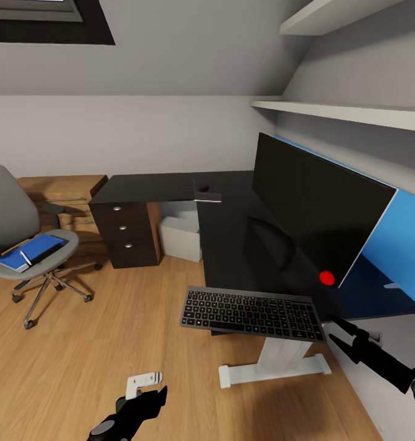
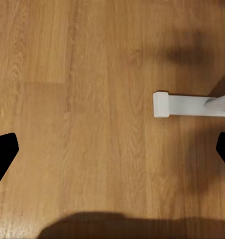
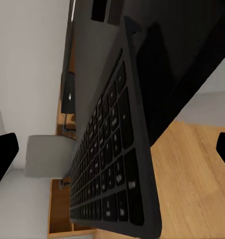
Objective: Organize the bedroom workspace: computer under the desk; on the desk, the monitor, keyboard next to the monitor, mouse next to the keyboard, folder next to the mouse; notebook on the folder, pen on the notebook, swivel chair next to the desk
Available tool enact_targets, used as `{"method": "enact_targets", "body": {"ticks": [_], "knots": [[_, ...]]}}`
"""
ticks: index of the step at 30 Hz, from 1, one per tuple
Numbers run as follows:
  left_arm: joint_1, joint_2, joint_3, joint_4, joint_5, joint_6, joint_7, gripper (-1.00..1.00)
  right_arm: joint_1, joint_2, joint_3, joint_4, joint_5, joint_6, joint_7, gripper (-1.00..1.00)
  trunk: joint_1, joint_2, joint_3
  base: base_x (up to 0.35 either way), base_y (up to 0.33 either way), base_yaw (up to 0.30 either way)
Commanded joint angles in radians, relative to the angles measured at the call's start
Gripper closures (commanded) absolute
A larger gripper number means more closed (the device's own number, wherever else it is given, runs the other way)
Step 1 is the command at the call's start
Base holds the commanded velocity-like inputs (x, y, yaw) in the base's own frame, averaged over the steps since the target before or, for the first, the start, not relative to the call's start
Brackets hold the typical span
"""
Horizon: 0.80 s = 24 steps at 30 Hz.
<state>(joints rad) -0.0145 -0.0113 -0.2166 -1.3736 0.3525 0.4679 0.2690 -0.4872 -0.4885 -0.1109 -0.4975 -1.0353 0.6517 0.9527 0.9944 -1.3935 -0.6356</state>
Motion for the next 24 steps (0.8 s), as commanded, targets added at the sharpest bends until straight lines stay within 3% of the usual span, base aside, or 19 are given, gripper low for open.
{"method": "enact_targets", "body": {"ticks": [1, 7, 24], "knots": [[-0.001, -0.001, -0.002, -0.003, 0.011, 0.002, 0.01, -1.0, -0.001, 0.019, -0.001, -0.001, -0.003, 0.006, -0.007, -1.0, 0.0, -0.001, -0.001, 0.0, 0.0, 0.0], [-0.001, -0.002, -0.004, -0.004, 0.01, 0.002, 0.011, -1.0, -0.001, 0.031, -0.001, -0.001, -0.002, 0.006, -0.015, -1.0, 0.015, -0.029, -0.013, 0.0, 0.0, 0.0], [0.0, 0.0, -0.001, -0.002, 0.011, 0.003, 0.009, -1.0, -0.001, 0.034, 0.001, -0.001, -0.001, 0.006, -0.015, -1.0, 0.015, -0.029, -0.013, 0.0, 0.0, 0.0]]}}
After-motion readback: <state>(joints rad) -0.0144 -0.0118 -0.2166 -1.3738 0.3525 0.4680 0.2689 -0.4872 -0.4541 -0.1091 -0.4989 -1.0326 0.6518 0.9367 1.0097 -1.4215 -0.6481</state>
